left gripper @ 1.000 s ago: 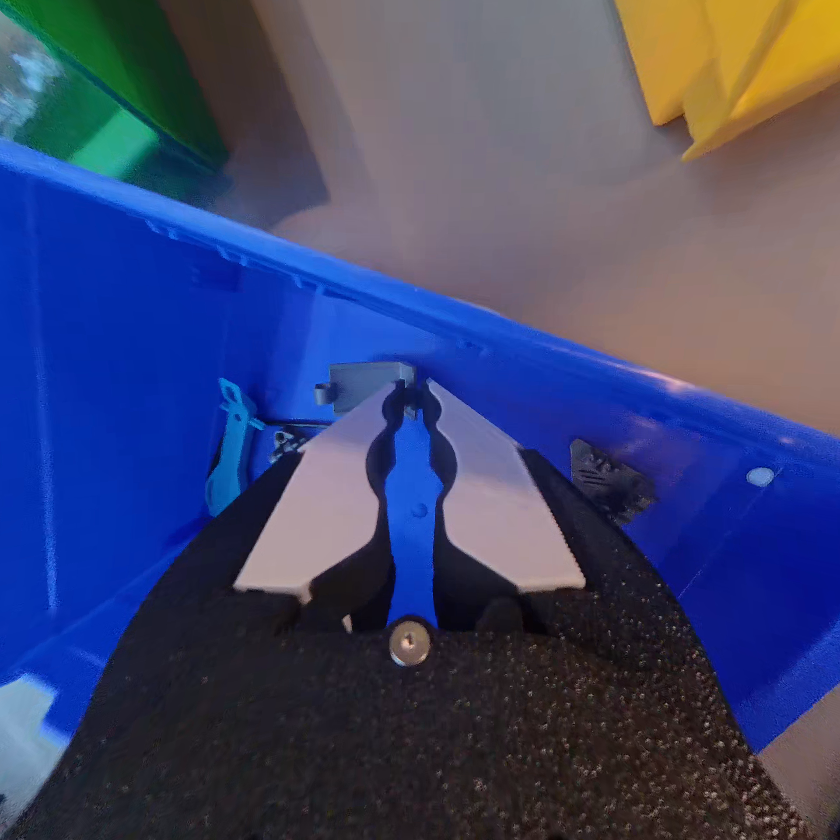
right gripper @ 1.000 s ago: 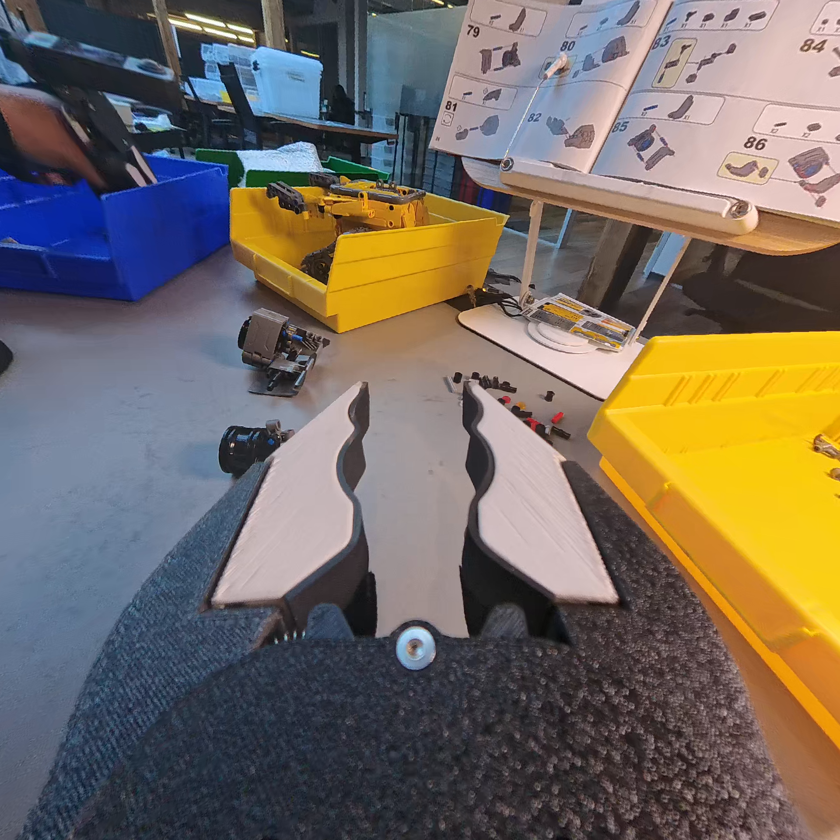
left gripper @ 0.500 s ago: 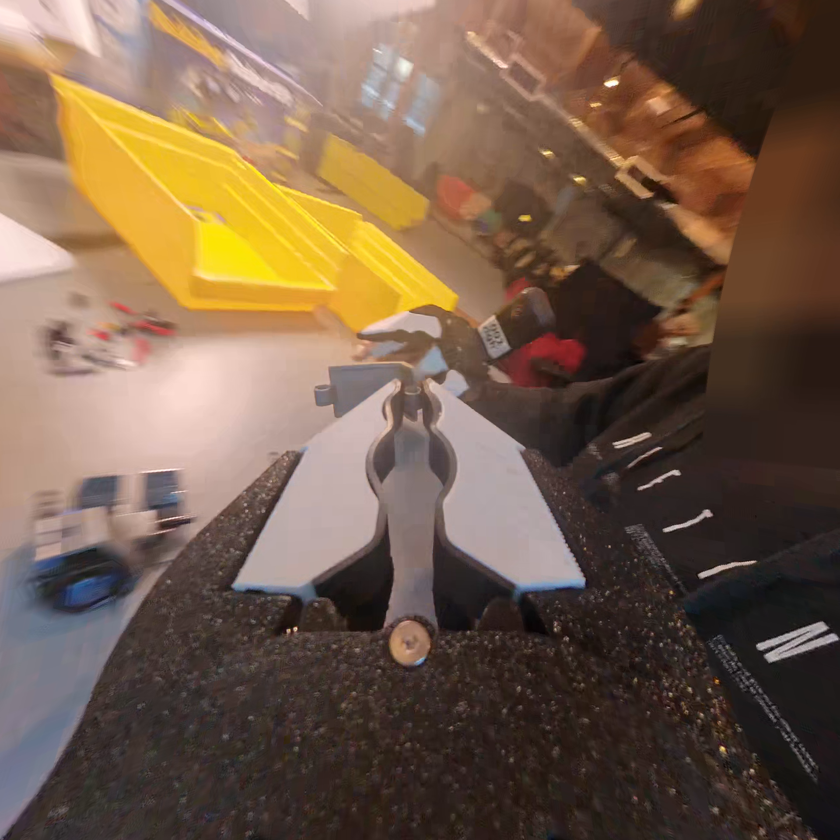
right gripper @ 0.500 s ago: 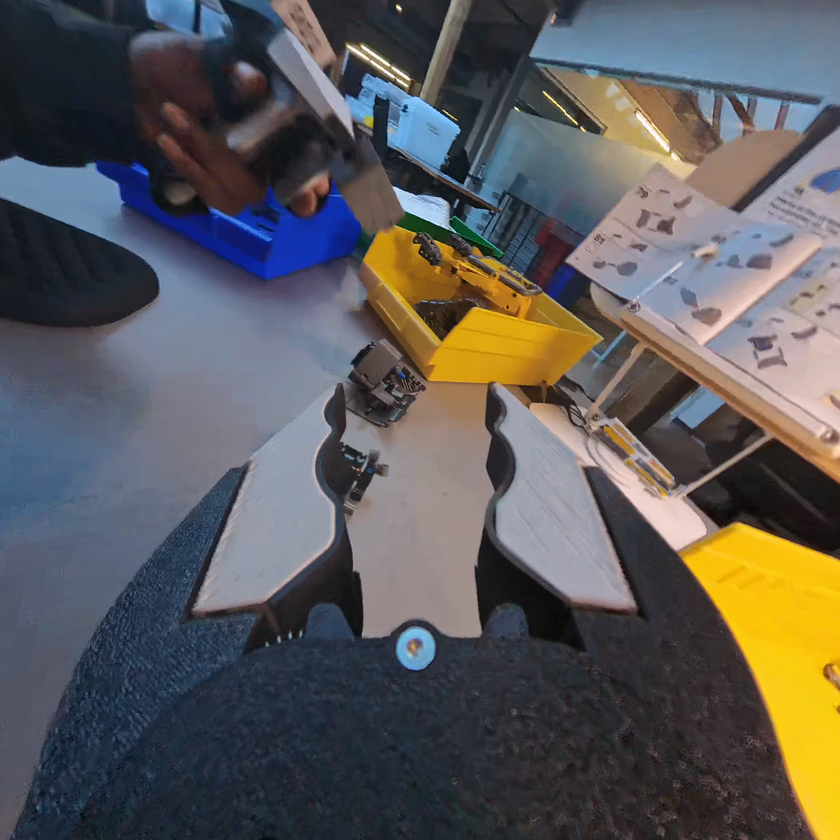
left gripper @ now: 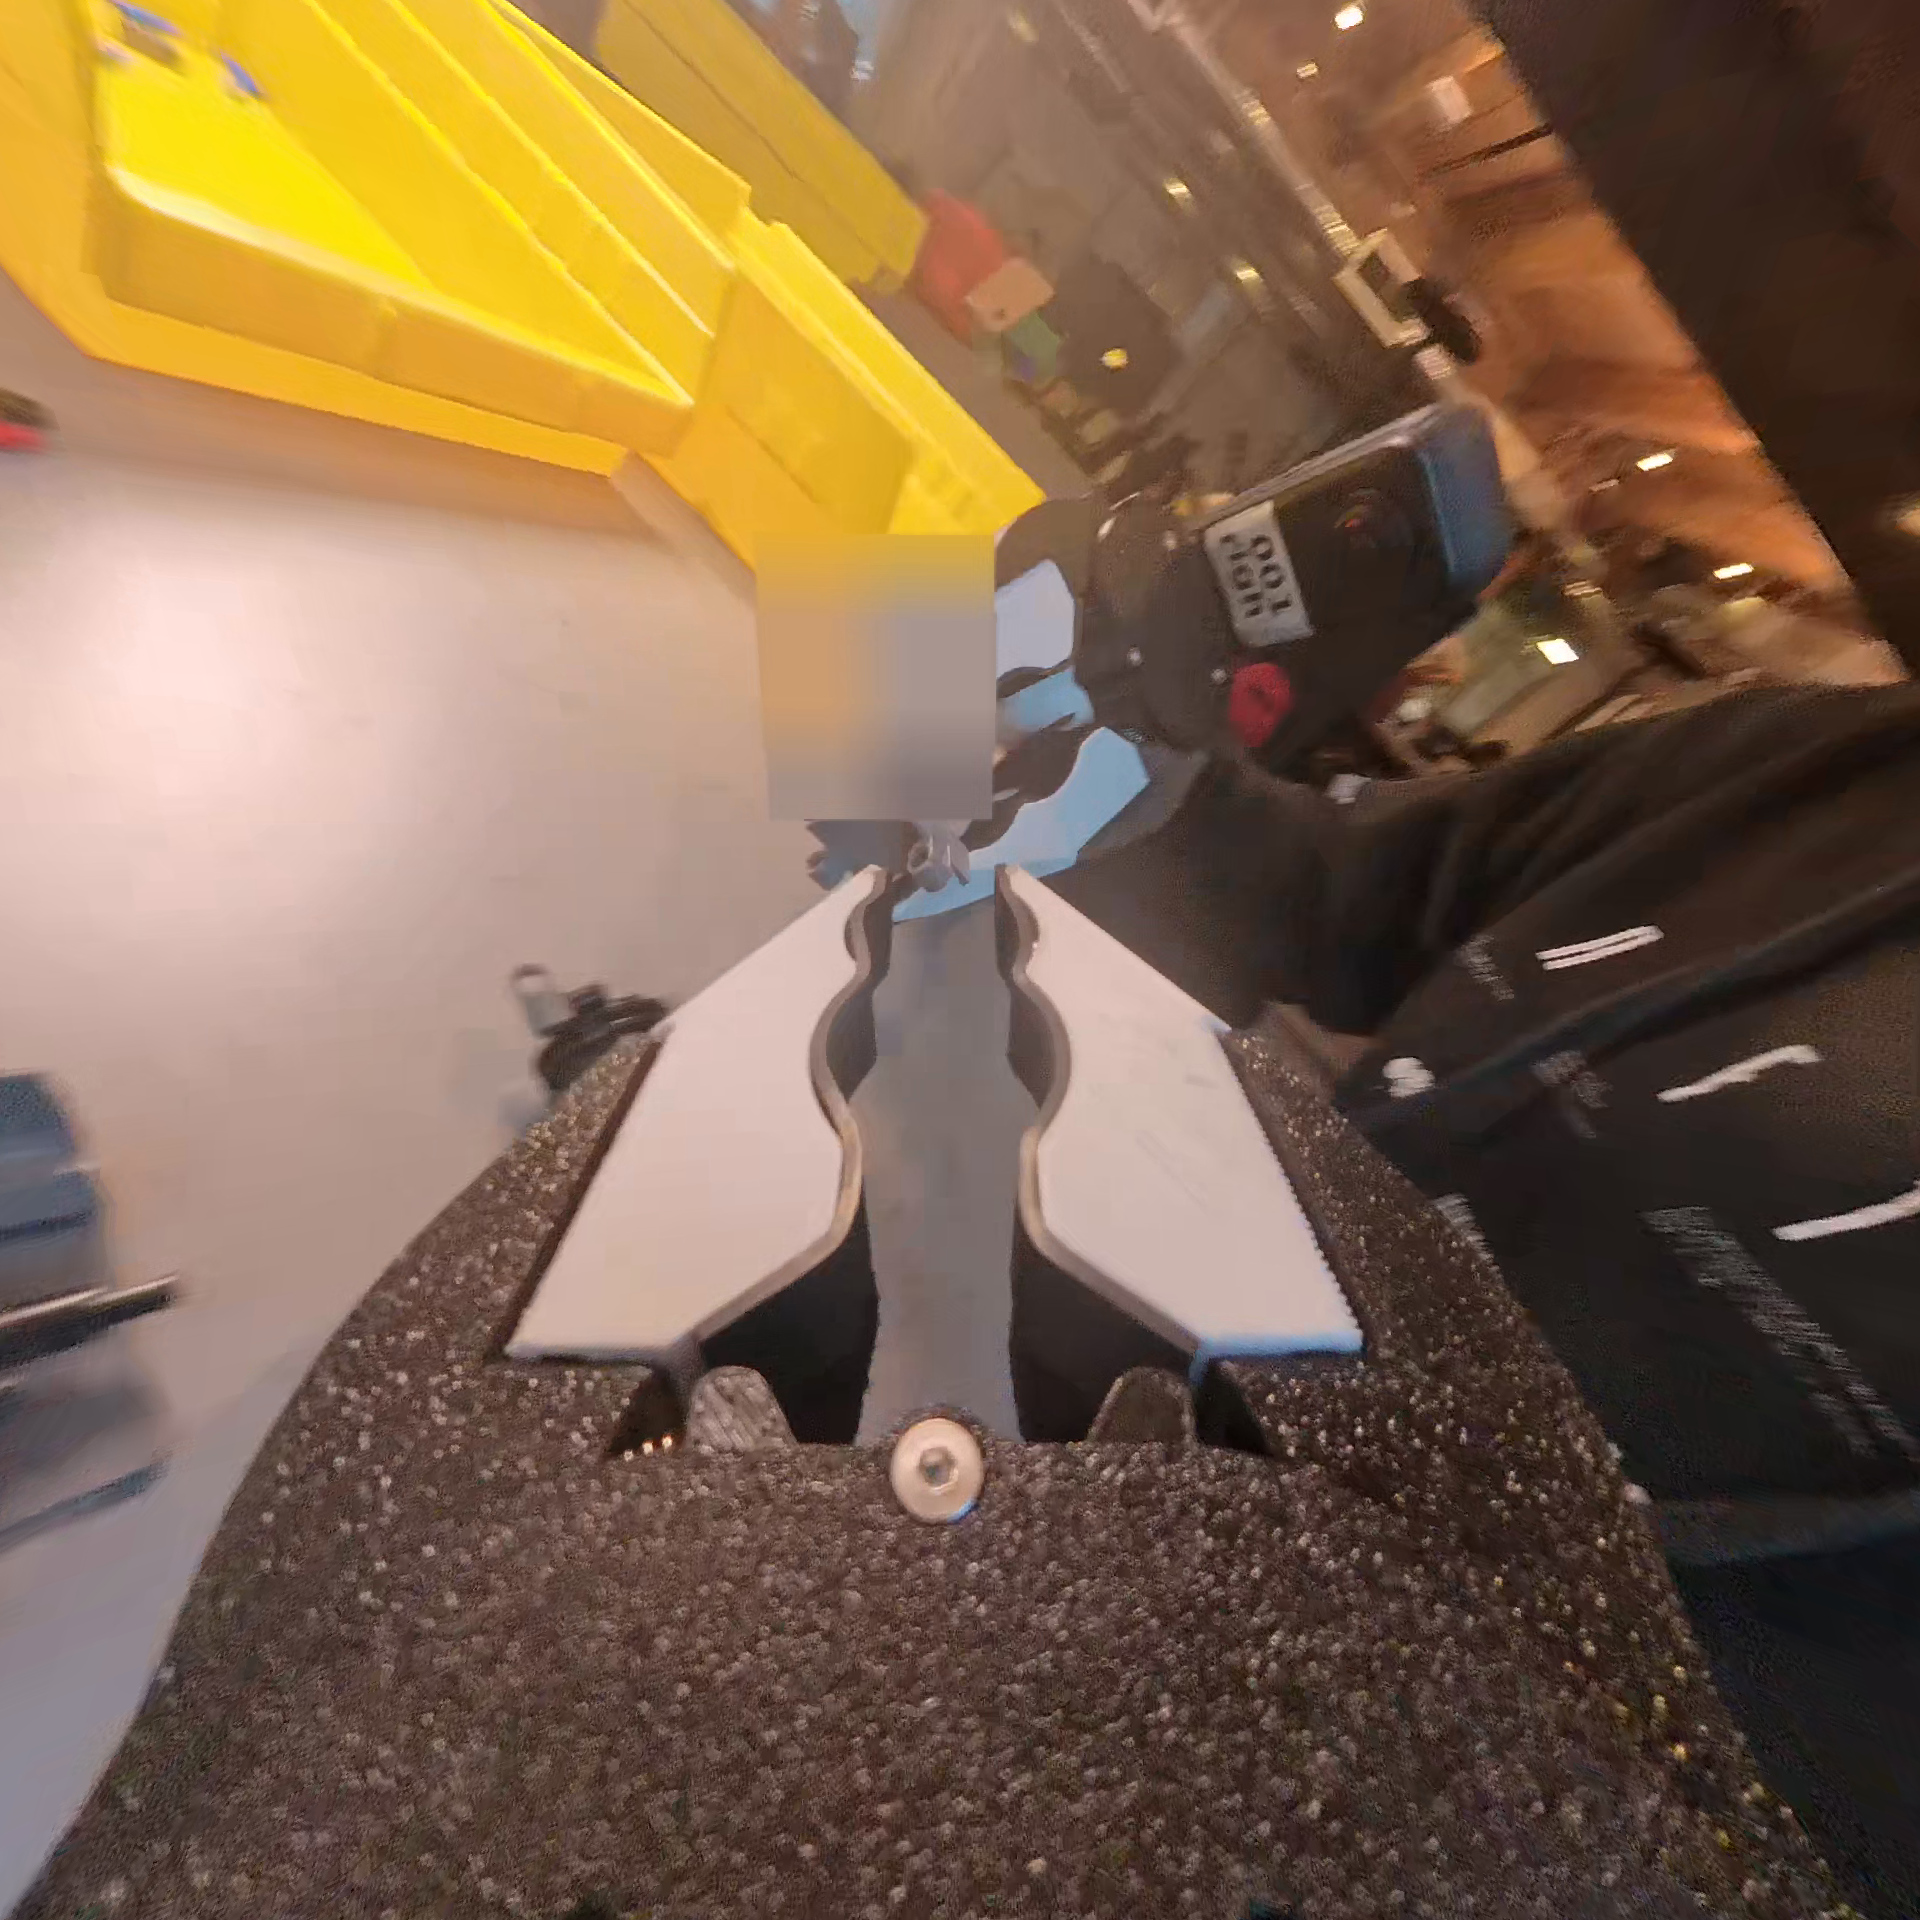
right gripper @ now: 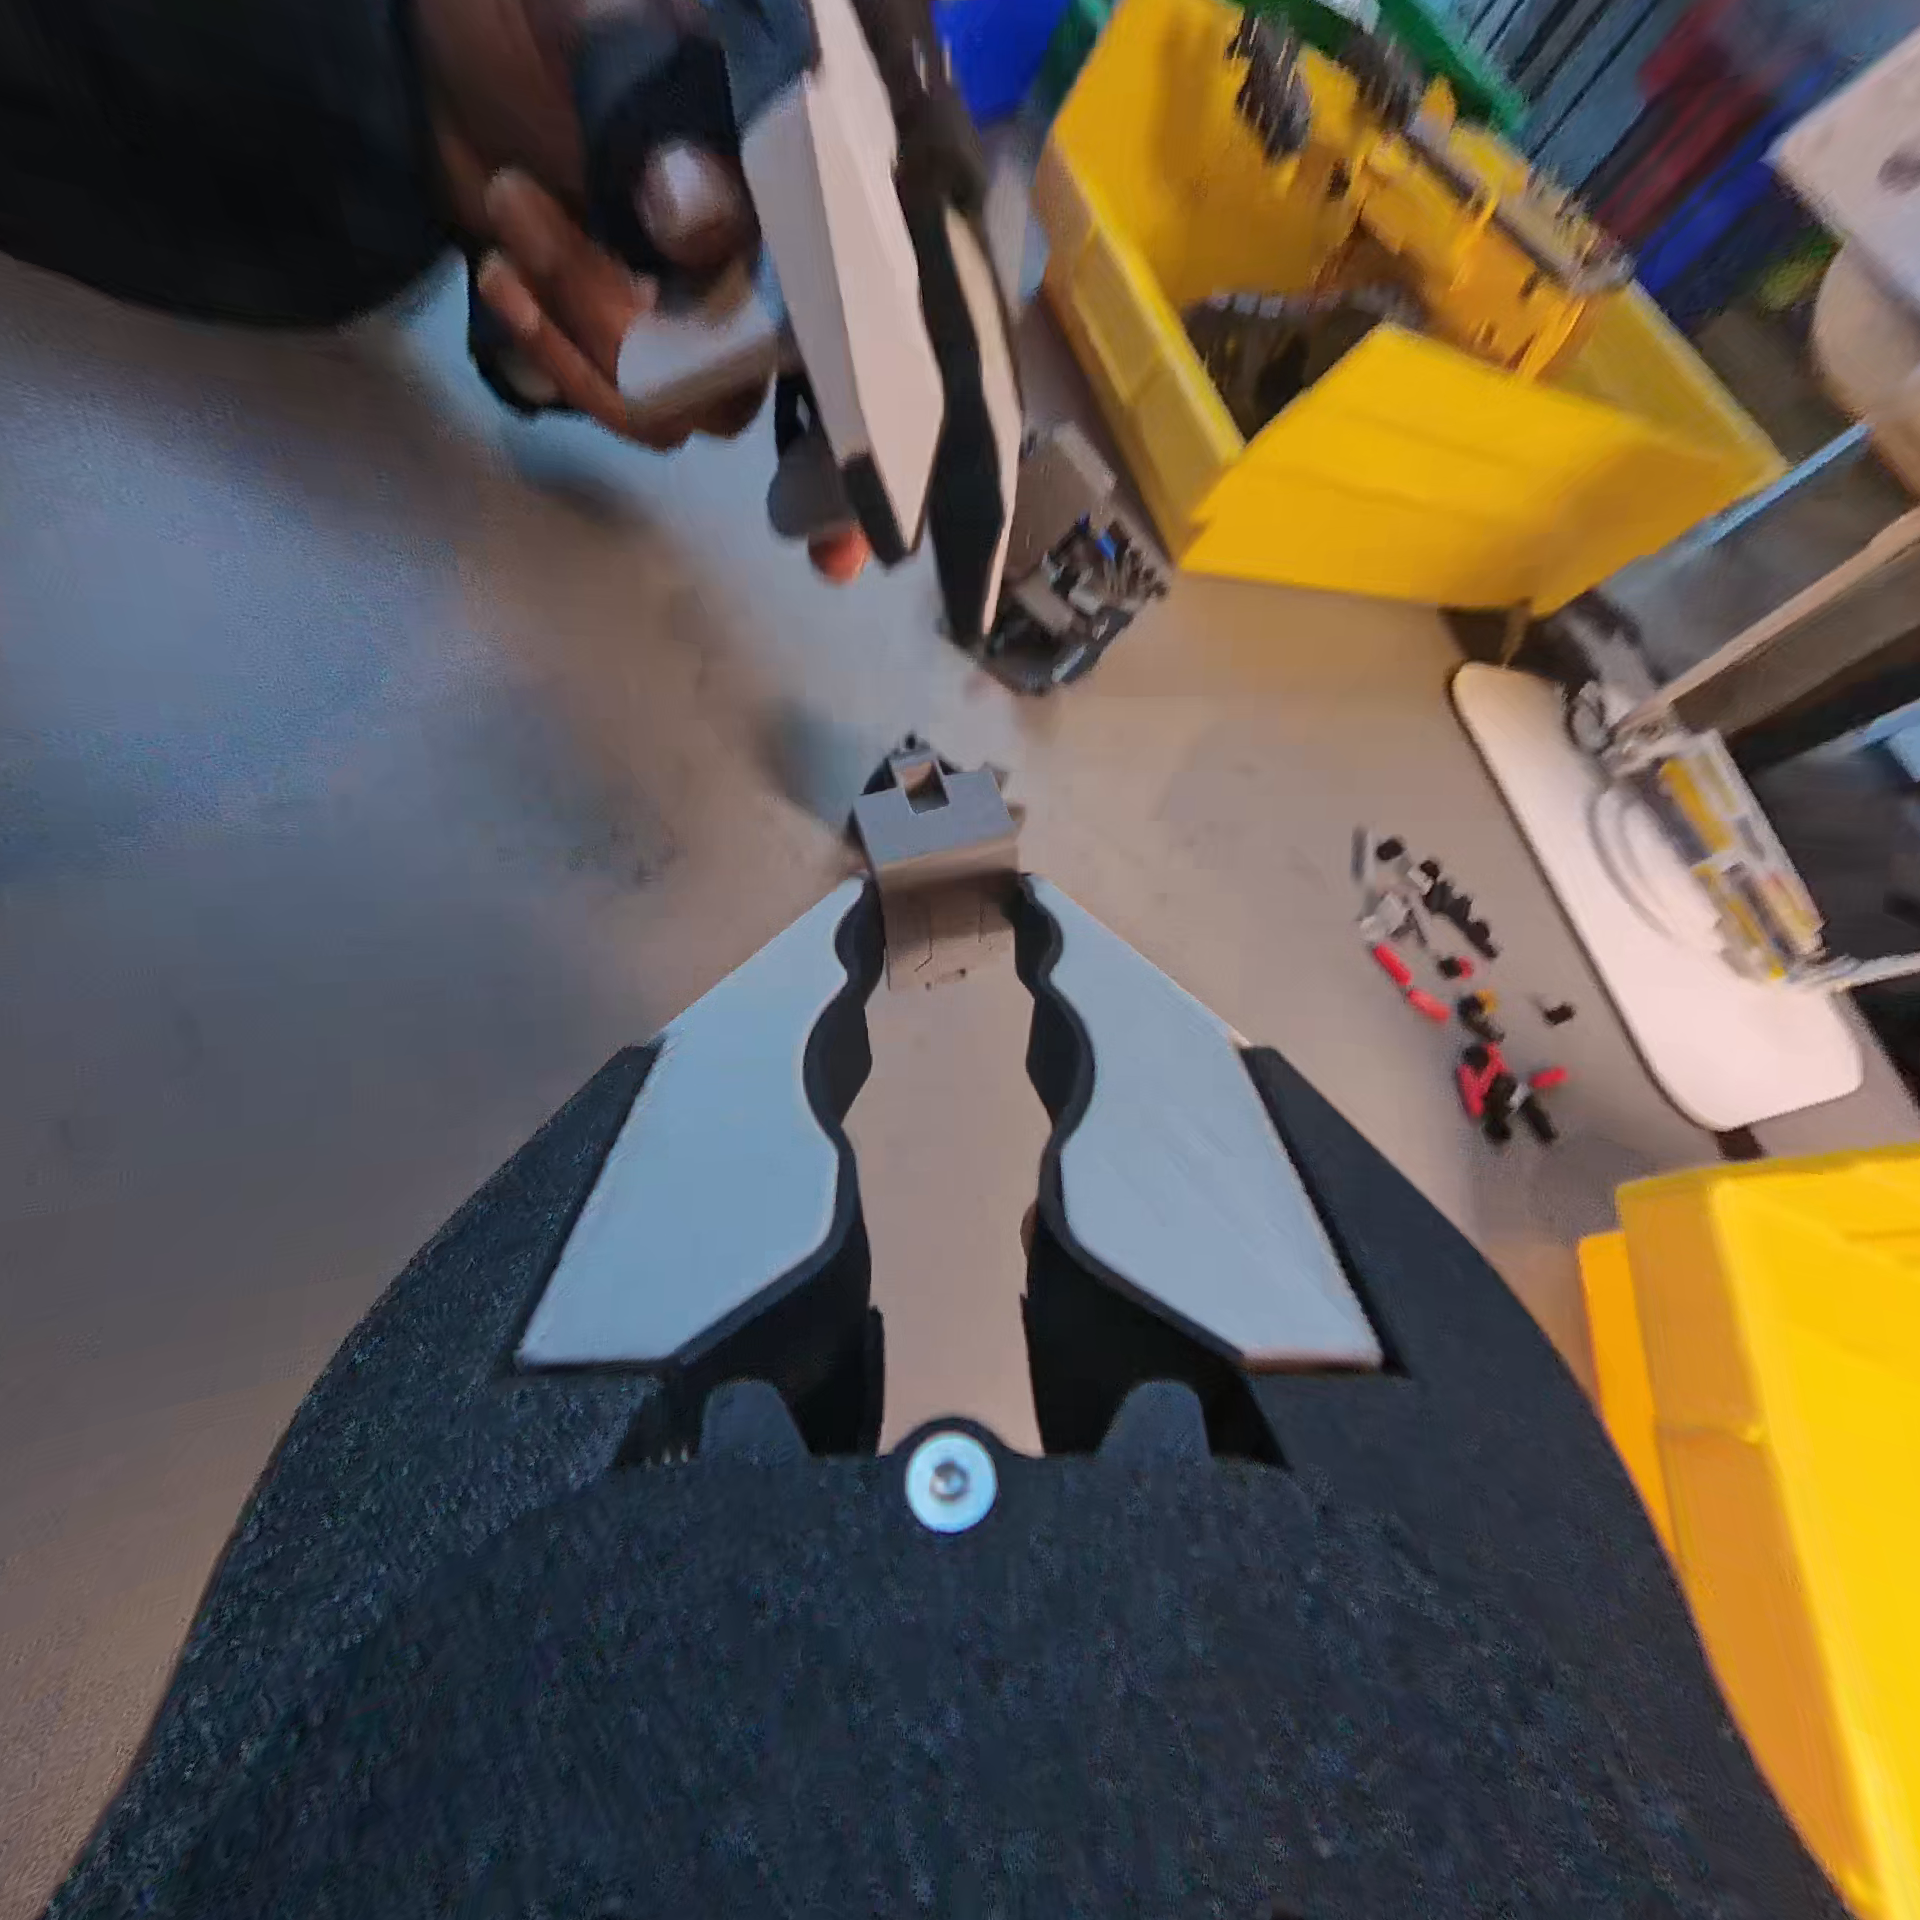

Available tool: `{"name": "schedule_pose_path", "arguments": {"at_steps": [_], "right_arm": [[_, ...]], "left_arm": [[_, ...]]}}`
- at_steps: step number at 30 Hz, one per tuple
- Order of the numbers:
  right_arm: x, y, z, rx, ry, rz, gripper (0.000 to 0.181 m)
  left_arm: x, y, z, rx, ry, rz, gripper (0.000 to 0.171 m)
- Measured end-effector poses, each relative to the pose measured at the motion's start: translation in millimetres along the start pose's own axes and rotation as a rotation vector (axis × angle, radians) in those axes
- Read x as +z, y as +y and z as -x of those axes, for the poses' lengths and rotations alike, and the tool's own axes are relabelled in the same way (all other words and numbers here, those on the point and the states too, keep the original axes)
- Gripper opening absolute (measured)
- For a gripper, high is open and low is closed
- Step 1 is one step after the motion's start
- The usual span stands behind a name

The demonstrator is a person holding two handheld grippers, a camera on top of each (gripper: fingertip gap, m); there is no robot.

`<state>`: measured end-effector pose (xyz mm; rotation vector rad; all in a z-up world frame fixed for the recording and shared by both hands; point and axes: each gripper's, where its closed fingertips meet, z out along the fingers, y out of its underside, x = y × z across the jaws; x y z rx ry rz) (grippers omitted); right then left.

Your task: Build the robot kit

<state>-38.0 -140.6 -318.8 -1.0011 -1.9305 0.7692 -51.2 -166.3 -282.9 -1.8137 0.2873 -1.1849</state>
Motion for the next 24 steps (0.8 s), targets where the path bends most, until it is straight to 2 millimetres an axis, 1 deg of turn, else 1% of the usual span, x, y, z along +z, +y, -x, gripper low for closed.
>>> {"name": "schedule_pose_path", "arguments": {"at_steps": [2,3,5,7,8,9,10,11,12,13,15,17,18,19,20,21,23,24], "right_arm": [[3.6,30.0,10.8,0.055,-0.099,0.16,0.024],[5.4,41.1,15.1,0.071,-0.124,0.219,0.024],[9.2,53.1,20.5,0.074,-0.143,0.283,0.023],[10.2,50.5,20.7,0.104,-0.152,0.273,0.022],[10.0,50.6,20.8,0.113,-0.159,0.272,0.026],[9.3,47.3,18.7,0.122,-0.156,0.249,0.034],[7.0,40.8,11.9,0.139,-0.135,0.211,0.04],[2.0,32.6,1.0,0.162,-0.107,0.172,0.045],[-6.3,23.1,-16.3,0.181,-0.057,0.13,0.047],[-18.0,12.7,-39.4,0.196,0.011,0.084,0.047],[-48.9,-3.7,-90.6,0.225,0.143,0.021,0.046],[-80.4,-10.9,-142.5,0.233,0.249,0.01,0.046],[-93.8,-11.2,-167.8,0.229,0.29,0.012,0.045],[-105.8,-7.1,-195.8,0.232,0.338,0.026,0.042],[-115.4,2.0,-224.5,0.247,0.383,0.054,0.04],[-122.0,15.3,-251.4,0.286,0.408,0.092,0.04],[-127.3,51.8,-299.2,0.412,0.428,0.192,0.04],[-126.7,70.4,-319.8,0.481,0.439,0.232,0.039]], "left_arm": [[-14.0,-5.6,14.2,0.098,-0.123,-0.022,0.028],[-19.6,-7.9,20.2,0.134,-0.173,-0.027,0.033],[-25.9,-11.1,27.9,0.191,-0.241,-0.03,0.044],[-26.6,-11.1,31.5,0.231,-0.279,-0.023,0.05],[-25.9,-9.5,32.9,0.244,-0.294,-0.013,0.051],[-24.8,-7.0,34.1,0.254,-0.306,0.0,0.051],[-23.8,-4.9,34.8,0.264,-0.315,0.013,0.053],[-23.2,-4.1,35.4,0.274,-0.325,0.02,0.053],[-23.1,-3.9,35.5,0.284,-0.333,0.024,0.052],[-23.4,-4.2,36.0,0.29,-0.34,0.025,0.052],[-26.1,-7.3,38.3,0.299,-0.365,0.011,0.052],[-30.6,-11.7,42.7,0.308,-0.404,-0.01,0.053],[-34.3,-15.3,46.3,0.321,-0.439,-0.026,0.054],[-38.5,-19.4,49.5,0.341,-0.475,-0.042,0.057],[-42.8,-23.9,52.3,0.363,-0.513,-0.06,0.061],[-46.8,-28.3,54.0,0.386,-0.545,-0.078,0.063],[-53.4,-35.9,55.5,0.422,-0.592,-0.117,0.064],[-55.7,-38.1,56.2,0.433,-0.608,-0.131,0.064]]}}
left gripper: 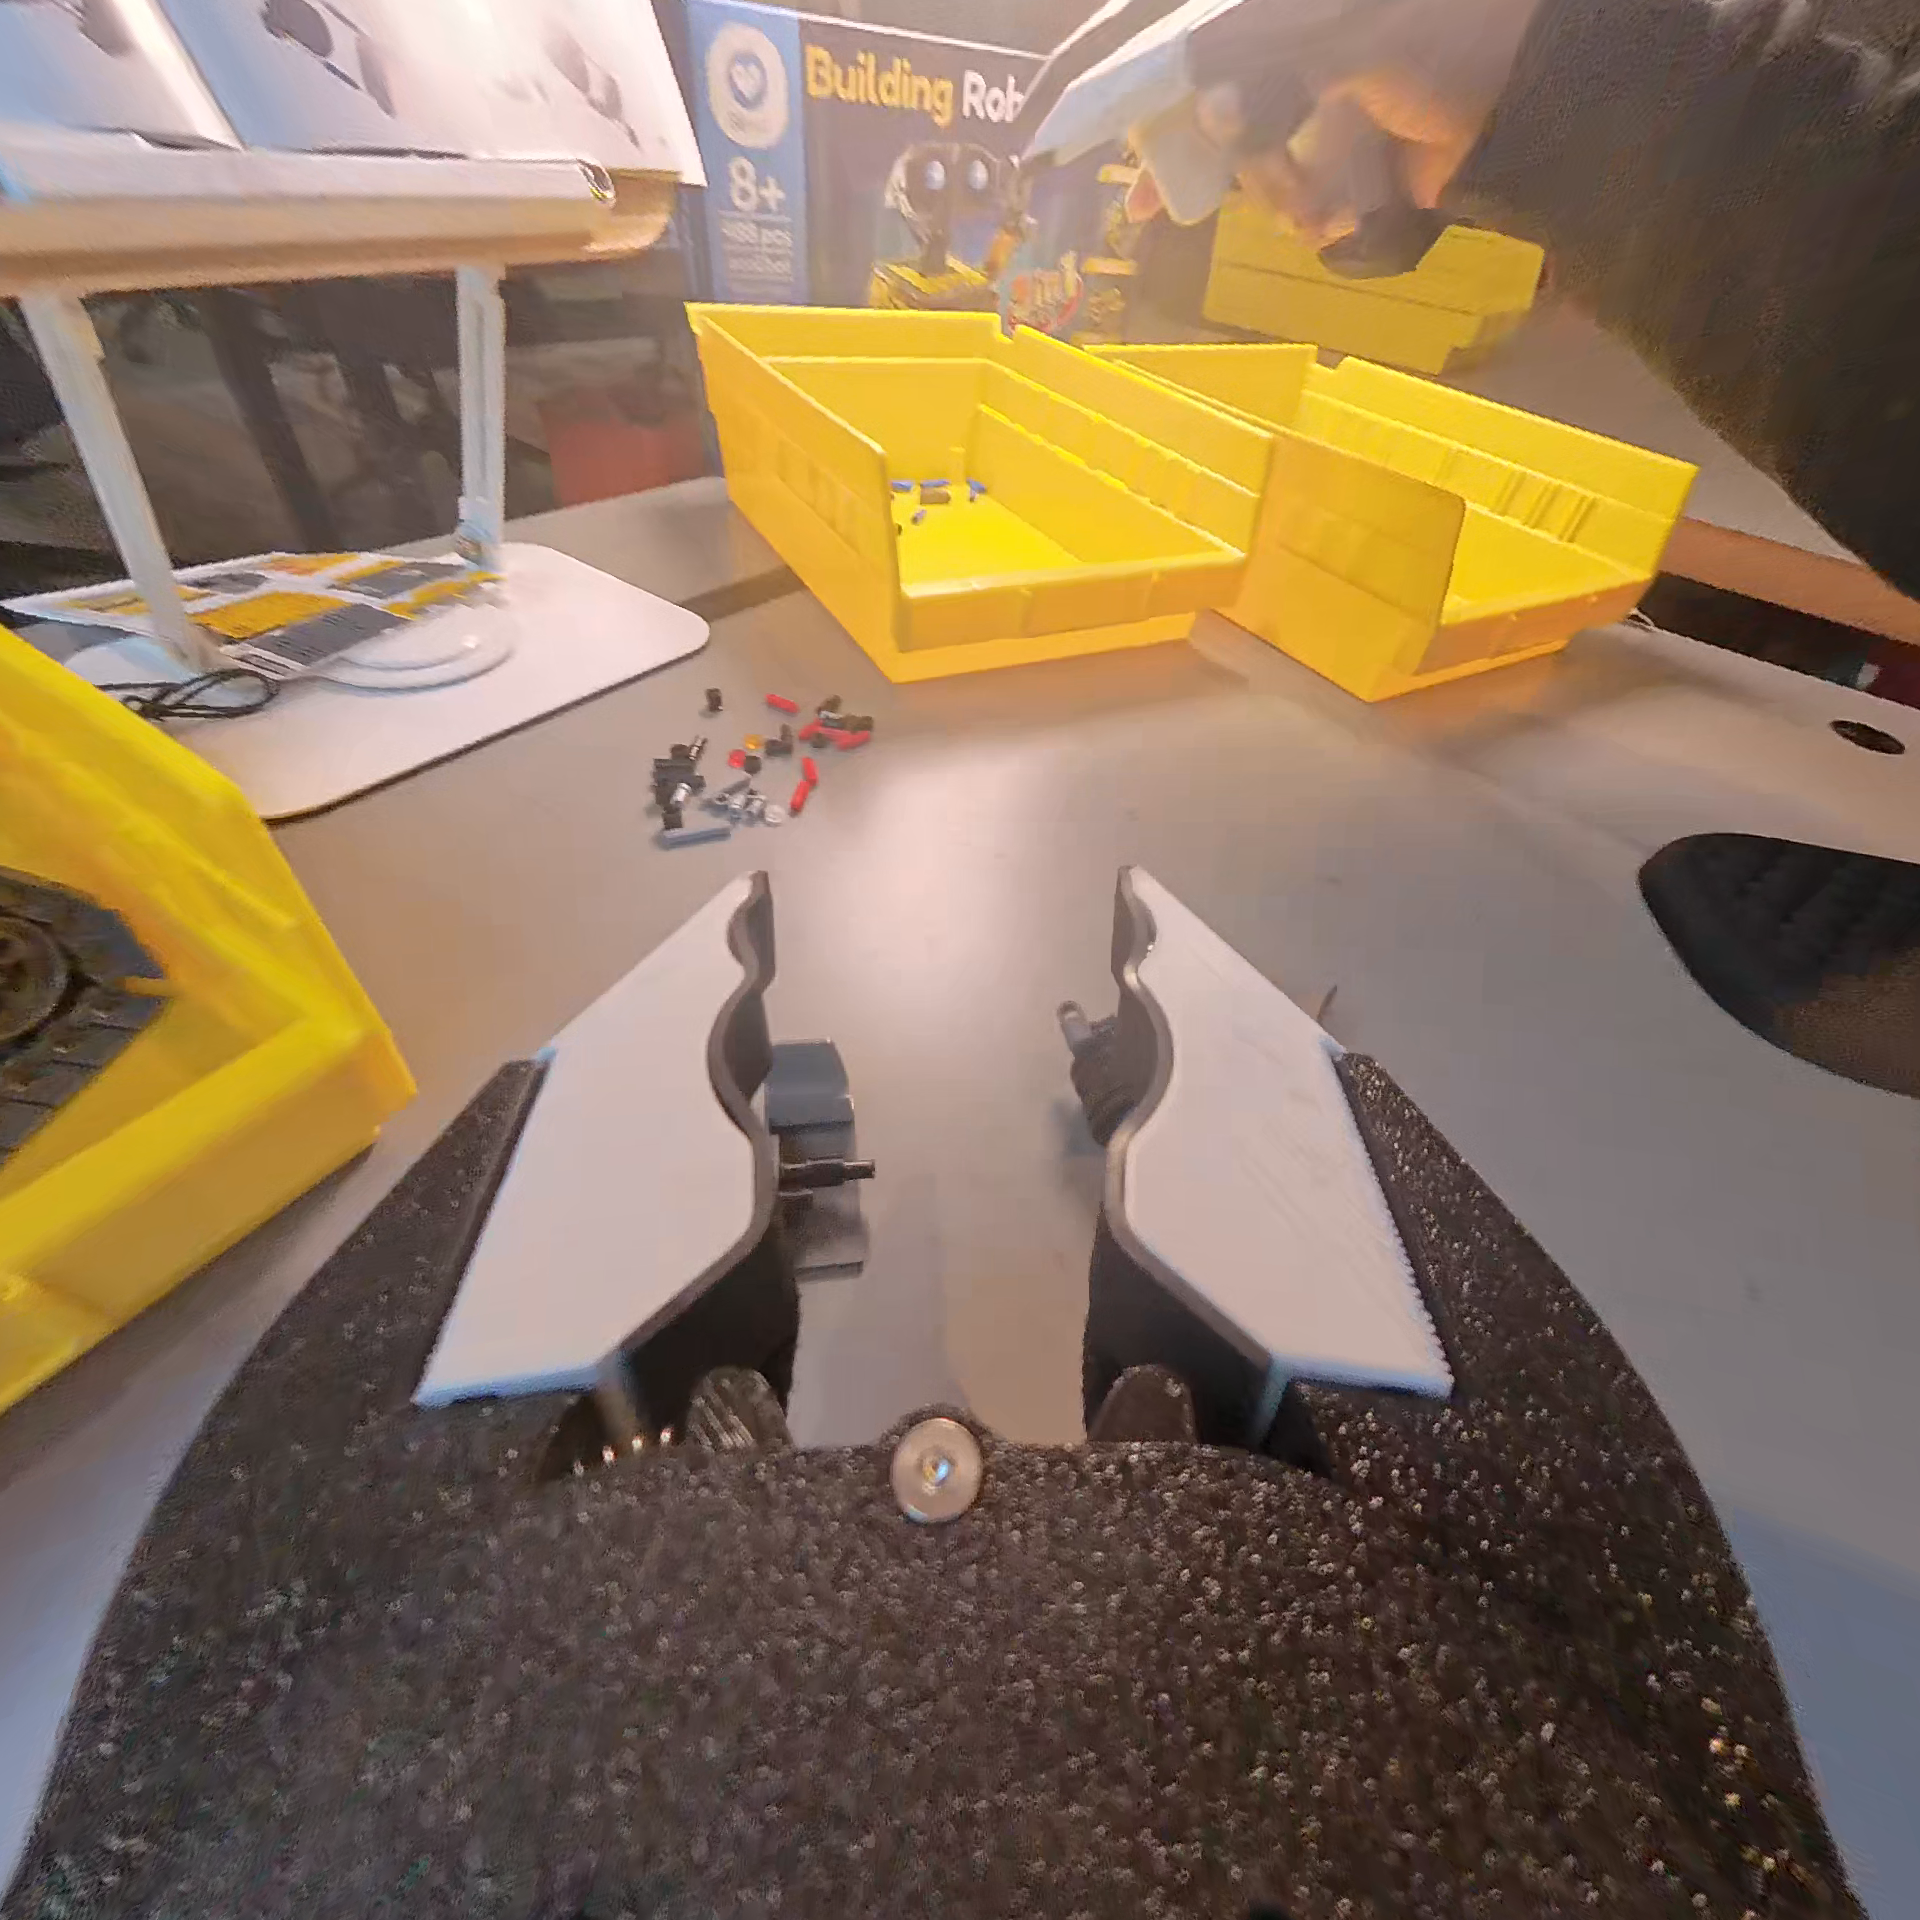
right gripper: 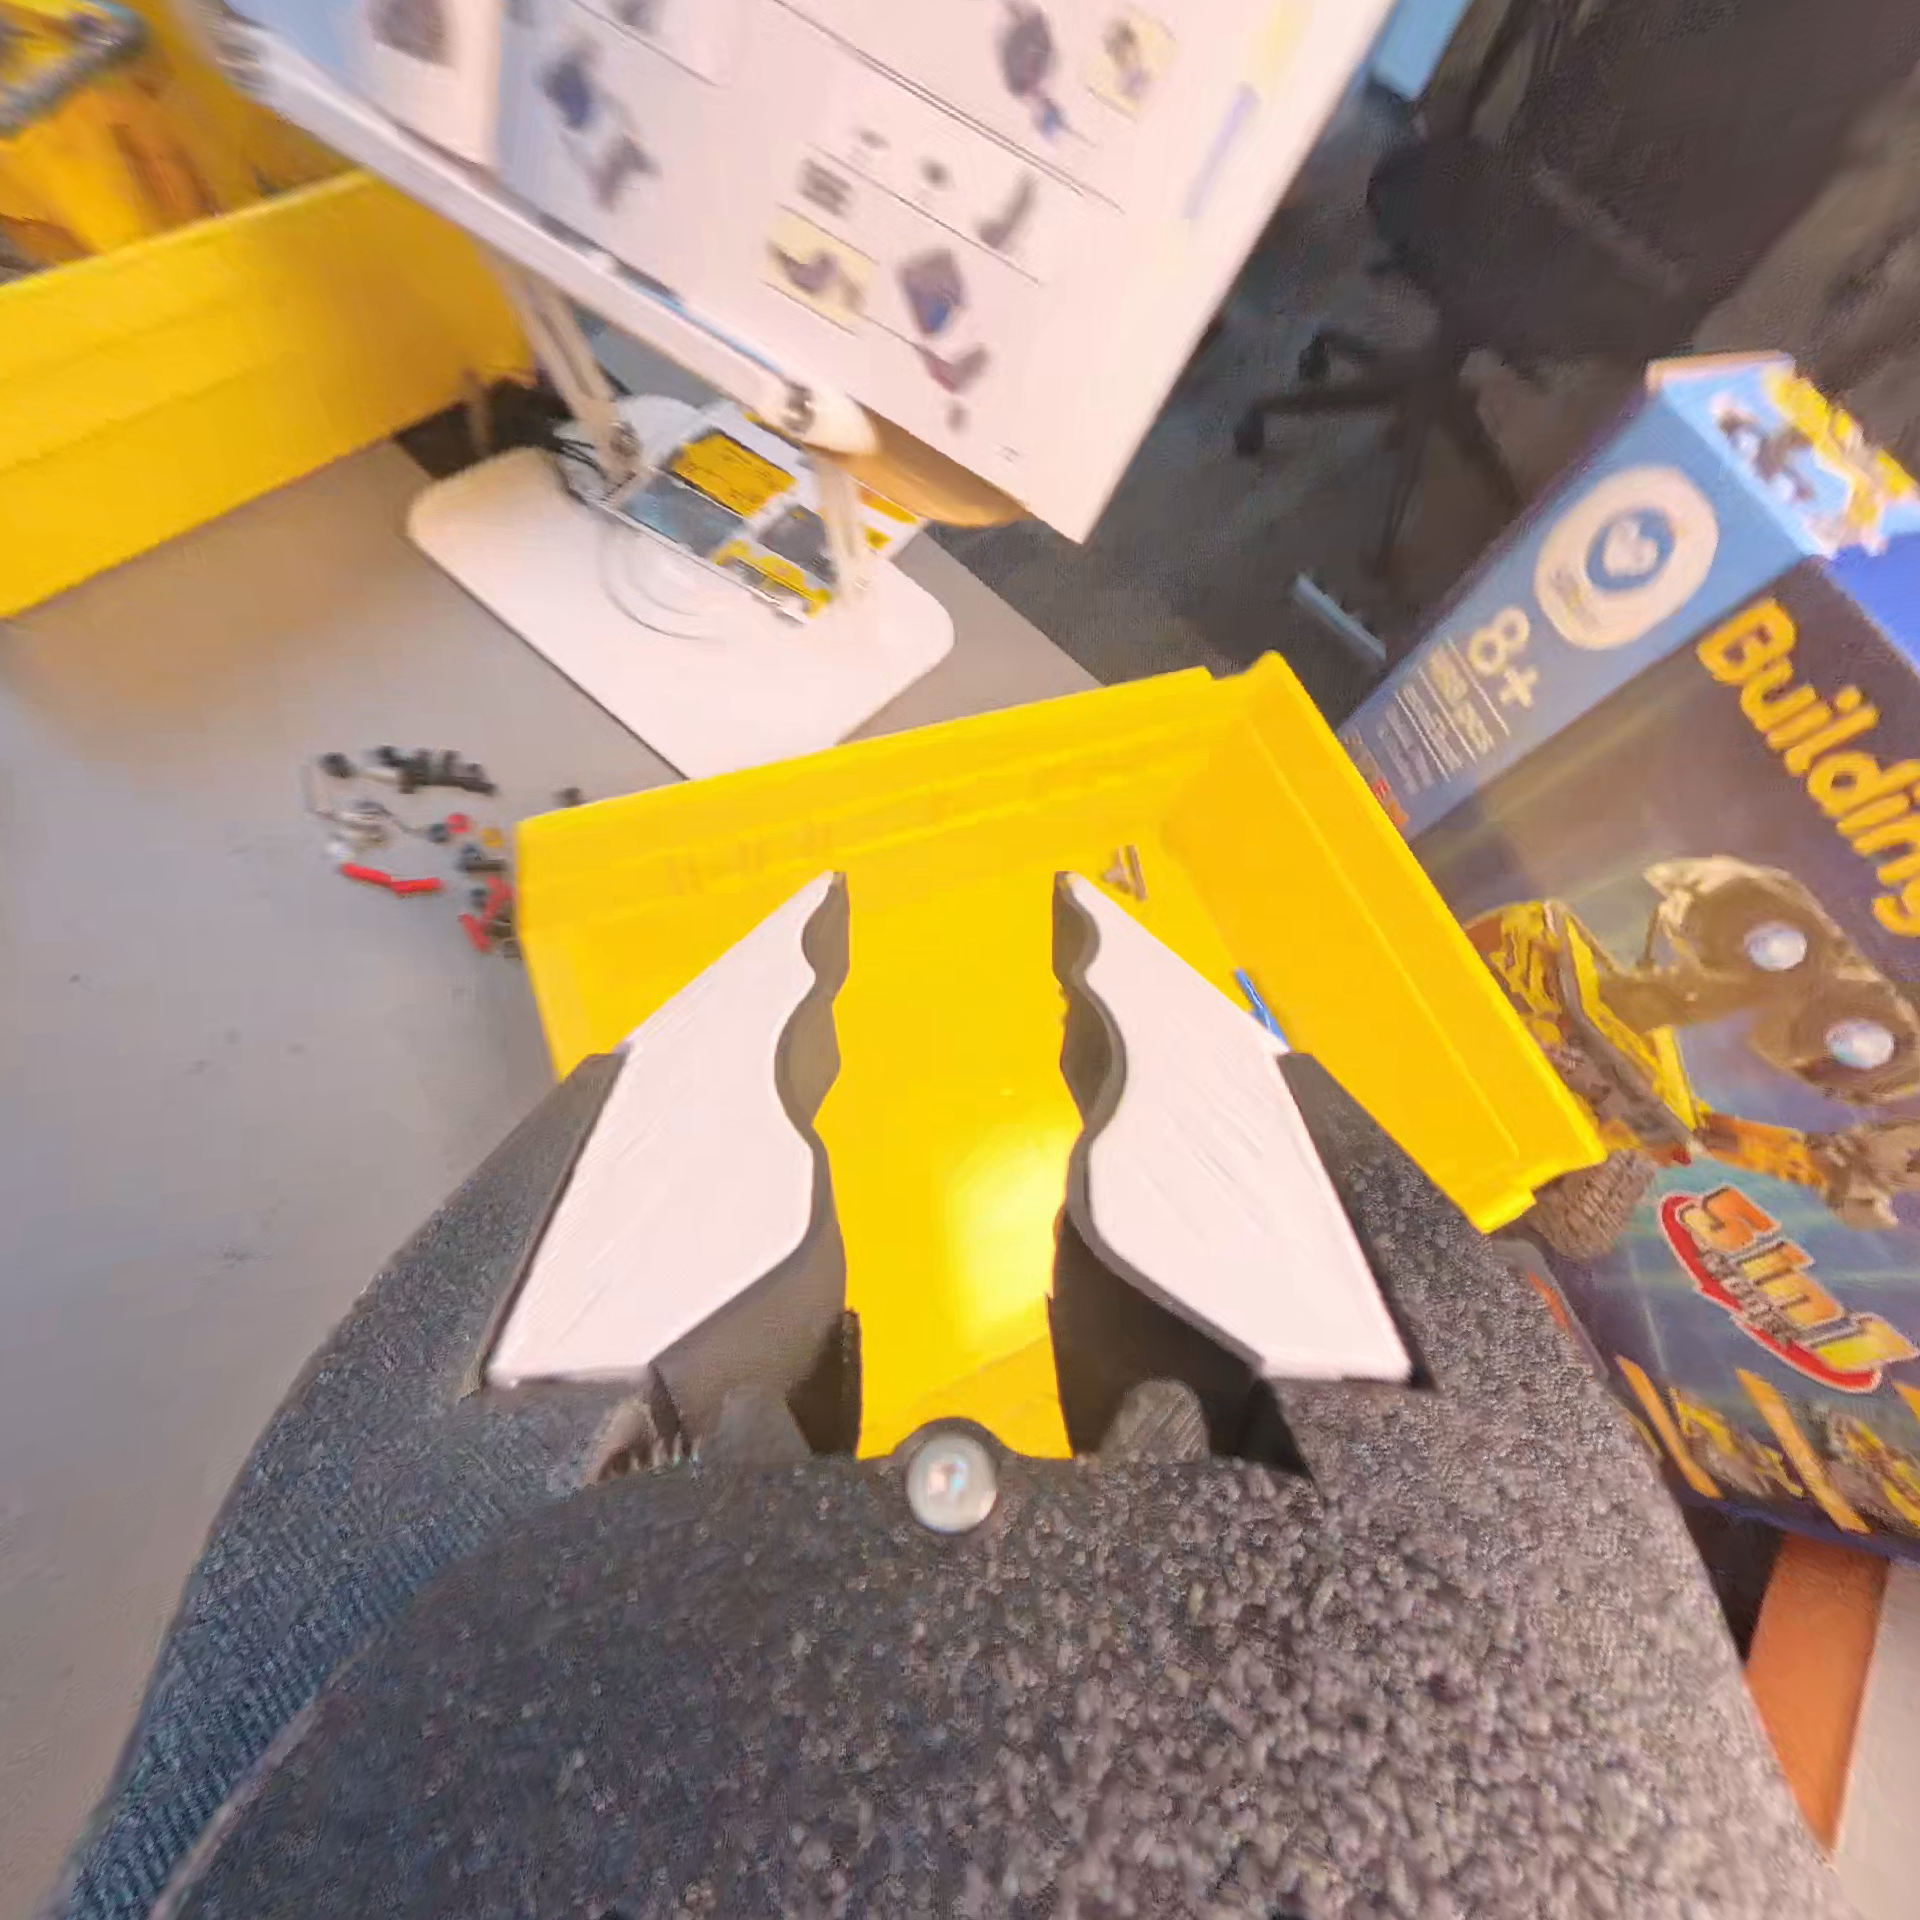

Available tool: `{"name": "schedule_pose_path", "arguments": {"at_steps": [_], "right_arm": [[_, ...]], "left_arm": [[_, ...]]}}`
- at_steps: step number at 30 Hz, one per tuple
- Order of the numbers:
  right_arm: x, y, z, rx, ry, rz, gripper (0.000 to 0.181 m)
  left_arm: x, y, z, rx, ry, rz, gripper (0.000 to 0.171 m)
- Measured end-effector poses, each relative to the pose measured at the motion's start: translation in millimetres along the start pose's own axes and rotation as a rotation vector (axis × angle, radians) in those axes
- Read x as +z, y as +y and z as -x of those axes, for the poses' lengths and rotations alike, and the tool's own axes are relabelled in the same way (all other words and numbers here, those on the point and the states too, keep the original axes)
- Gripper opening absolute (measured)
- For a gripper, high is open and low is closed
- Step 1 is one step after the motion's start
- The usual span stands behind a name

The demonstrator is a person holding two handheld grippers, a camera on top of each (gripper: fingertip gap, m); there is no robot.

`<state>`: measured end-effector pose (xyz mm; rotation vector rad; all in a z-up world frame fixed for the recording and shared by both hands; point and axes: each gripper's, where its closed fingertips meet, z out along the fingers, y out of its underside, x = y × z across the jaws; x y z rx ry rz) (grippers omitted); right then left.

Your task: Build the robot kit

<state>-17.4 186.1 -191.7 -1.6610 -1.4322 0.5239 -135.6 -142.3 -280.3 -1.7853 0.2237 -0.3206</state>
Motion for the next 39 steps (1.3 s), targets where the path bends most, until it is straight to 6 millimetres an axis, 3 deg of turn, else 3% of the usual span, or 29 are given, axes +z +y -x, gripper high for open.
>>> {"name": "schedule_pose_path", "arguments": {"at_steps": [4,6,9,13,21,31,34,37,39], "right_arm": [[59.0,30.5,-51.9,0.207,0.021,0.187,0.032],[83.3,60.1,-70.5,0.272,0.084,0.345,0.032],[102.1,106.1,-90.3,0.344,0.188,0.566,0.032],[108.6,138.9,-89.4,0.455,0.209,0.686,0.032],[121.9,155.2,-81.4,0.613,0.23,0.667,0.027],[130.4,153.7,-76.1,0.643,0.204,0.627,0.004],[124.9,128.3,-69.0,0.542,0.148,0.561,0.004],[93.3,75.7,-29.5,0.288,0.022,0.45,0.004],[56.8,46.0,24.4,0.09,-0.086,0.371,0.004]], "left_arm": [[1.3,3.6,2.7,0.016,-0.022,0.003,0.063],[3.0,7.6,2.3,0.018,-0.023,0.016,0.063],[5.5,11.7,-1.3,0.016,-0.007,0.028,0.062],[7.7,14.6,-7.6,0.008,0.028,0.042,0.061],[5.8,11.3,-19.2,-0.035,0.088,0.041,0.059],[7.2,14.6,-20.9,-0.051,0.102,0.058,0.057],[7.9,16.4,-21.1,-0.045,0.099,0.067,0.057],[6.3,14.2,-17.6,-0.032,0.076,0.062,0.057],[5.0,11.9,-14.9,-0.028,0.06,0.058,0.058]]}}
